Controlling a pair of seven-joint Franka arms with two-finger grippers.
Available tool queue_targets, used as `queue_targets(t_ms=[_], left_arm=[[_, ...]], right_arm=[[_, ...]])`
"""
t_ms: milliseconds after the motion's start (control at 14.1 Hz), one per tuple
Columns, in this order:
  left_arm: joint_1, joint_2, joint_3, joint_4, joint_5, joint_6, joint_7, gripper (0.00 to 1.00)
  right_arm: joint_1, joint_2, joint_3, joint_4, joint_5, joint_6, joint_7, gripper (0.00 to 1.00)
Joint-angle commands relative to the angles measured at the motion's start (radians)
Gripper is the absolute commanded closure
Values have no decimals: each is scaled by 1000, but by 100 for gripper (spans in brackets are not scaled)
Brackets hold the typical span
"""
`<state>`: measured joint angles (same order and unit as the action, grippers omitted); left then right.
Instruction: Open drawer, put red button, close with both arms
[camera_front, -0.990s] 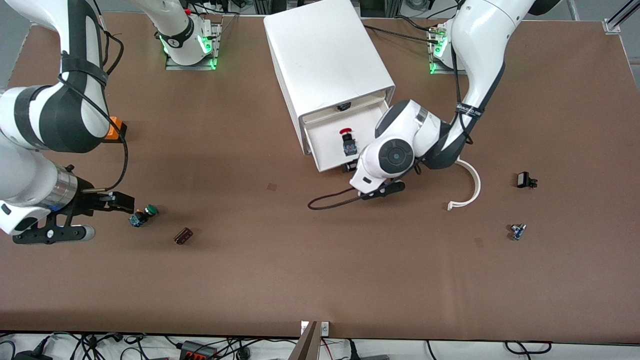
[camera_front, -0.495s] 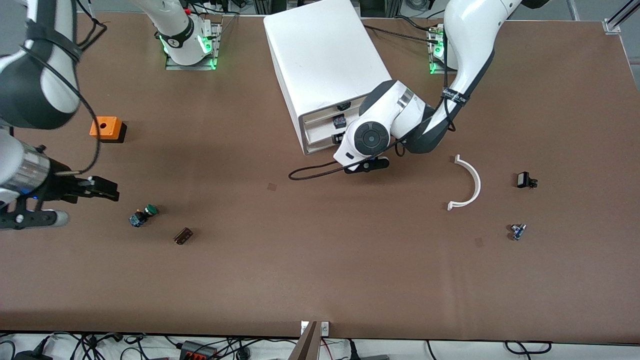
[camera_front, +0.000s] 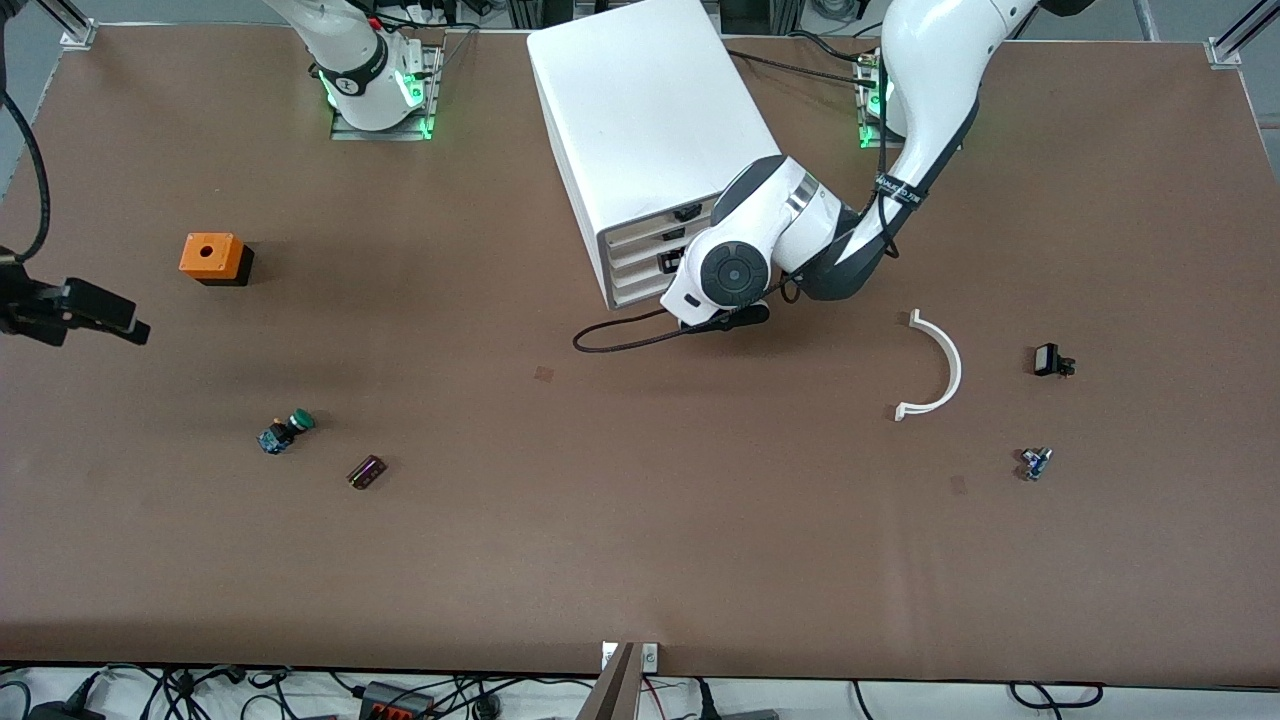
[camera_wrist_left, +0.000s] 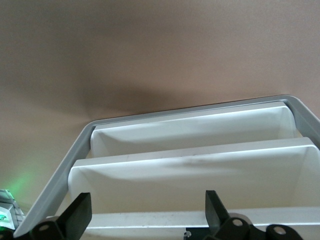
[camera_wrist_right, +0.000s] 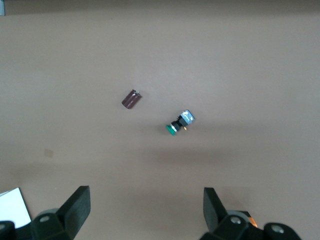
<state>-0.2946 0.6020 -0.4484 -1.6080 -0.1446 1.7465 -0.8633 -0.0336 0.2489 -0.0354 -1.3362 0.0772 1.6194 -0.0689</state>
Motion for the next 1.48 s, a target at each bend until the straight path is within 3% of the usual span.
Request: queue_targets(t_ms=[0, 212, 354, 566, 707, 990, 1202, 1273, 1414], left_arm=[[12, -30, -9, -30, -26, -5, -6, 0], [14, -31, -9, -24, -26, -13, -5, 0], [14, -69, 5, -12, -3, -54, 4, 0], [121, -110, 10, 51, 53, -93, 42, 0], [190, -113, 17, 111, 77, -125, 177, 0], [313, -126, 11, 233, 238, -205, 390, 0], [391, -183, 19, 238, 280, -228, 649, 0], [406, -215, 34, 228, 278, -235, 715, 0], [391, -289, 129, 212, 267, -245, 811, 0]], right_arm=[[-16, -45, 37, -54, -33, -1, 17, 0], [-14, -83, 37, -104, -69, -27, 23, 0], [-14, -152, 37, -203, -80, -4, 24, 0], [-14, -278, 37, -390, -102, 101, 24, 0], [-14, -335, 38, -460, -102, 112, 26, 0], [-14, -335, 38, -454, -100, 99, 11, 0], [-14, -321, 38, -431, -100, 99, 23, 0], [-14, -326, 38, -431, -100, 96, 24, 0], [-14, -326, 38, -426, -99, 82, 27, 0]])
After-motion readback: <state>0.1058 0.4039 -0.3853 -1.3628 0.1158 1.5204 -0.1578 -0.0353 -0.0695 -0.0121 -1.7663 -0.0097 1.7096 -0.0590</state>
